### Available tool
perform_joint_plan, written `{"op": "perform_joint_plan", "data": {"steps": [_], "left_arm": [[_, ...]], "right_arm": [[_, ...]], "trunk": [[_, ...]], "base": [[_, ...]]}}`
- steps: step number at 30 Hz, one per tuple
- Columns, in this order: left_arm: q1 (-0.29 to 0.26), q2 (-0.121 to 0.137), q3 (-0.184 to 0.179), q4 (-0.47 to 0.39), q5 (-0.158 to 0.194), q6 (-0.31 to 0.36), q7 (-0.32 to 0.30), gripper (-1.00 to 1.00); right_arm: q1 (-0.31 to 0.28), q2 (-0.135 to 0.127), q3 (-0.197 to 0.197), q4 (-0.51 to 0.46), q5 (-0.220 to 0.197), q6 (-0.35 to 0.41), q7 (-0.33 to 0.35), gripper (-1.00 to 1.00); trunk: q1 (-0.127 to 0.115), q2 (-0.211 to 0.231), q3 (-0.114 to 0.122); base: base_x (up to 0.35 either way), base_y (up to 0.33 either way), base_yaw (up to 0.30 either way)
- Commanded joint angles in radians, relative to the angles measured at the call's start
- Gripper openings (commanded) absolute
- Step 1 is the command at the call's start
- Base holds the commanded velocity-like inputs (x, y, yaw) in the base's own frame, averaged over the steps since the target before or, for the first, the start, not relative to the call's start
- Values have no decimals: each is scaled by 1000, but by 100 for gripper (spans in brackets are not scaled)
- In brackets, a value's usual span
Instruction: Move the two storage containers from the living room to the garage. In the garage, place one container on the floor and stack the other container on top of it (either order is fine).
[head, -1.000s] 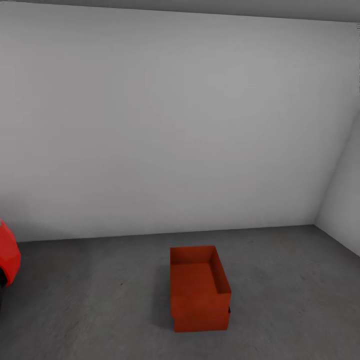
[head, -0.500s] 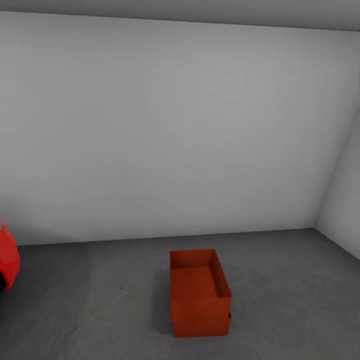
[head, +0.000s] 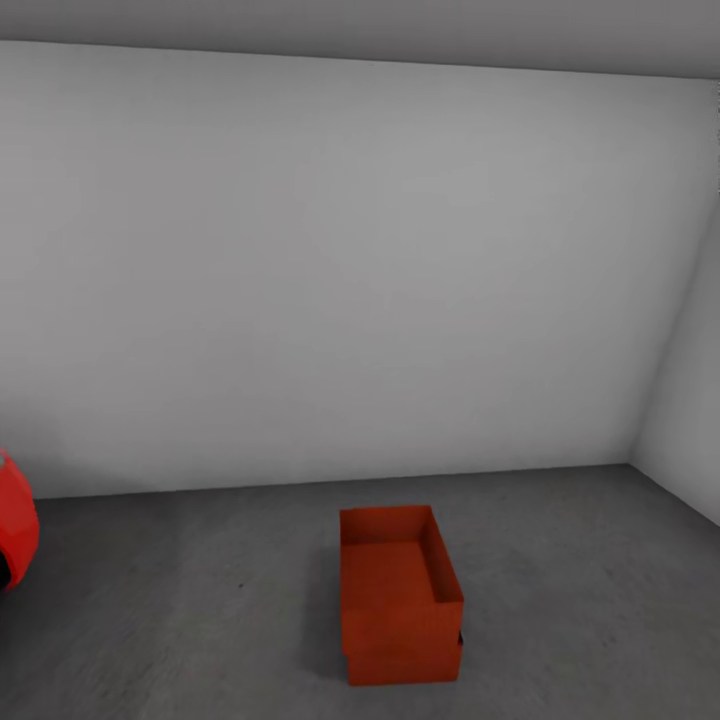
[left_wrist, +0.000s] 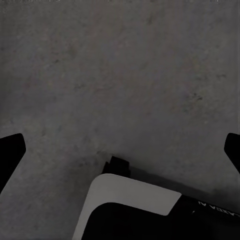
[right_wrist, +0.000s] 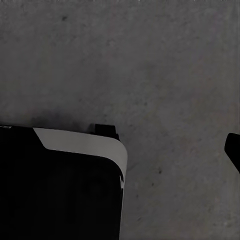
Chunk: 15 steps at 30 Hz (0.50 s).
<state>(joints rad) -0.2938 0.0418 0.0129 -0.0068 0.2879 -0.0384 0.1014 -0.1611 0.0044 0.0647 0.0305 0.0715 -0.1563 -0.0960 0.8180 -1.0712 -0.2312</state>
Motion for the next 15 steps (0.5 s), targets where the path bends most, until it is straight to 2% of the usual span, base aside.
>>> {"op": "perform_joint_plan", "data": {"steps": [1,11,15], "left_arm": [[-1,0,1,1,4,-3,1,100],[-1,-1,5,1,11,-2,1,100],[24,2,5,6,14,7,0,100]], "right_arm": [[-1,0,6,3,8,-4,-7,100],[-1,0,5,3,7,-5,-7,100],[-1,0,4,3,7,-4,-7,100]], "trunk": [[0,-1,0],[0,-1,17],[0,-1,23]], "base": [[0,0,0],[0,0,0],[0,0,0]]}}
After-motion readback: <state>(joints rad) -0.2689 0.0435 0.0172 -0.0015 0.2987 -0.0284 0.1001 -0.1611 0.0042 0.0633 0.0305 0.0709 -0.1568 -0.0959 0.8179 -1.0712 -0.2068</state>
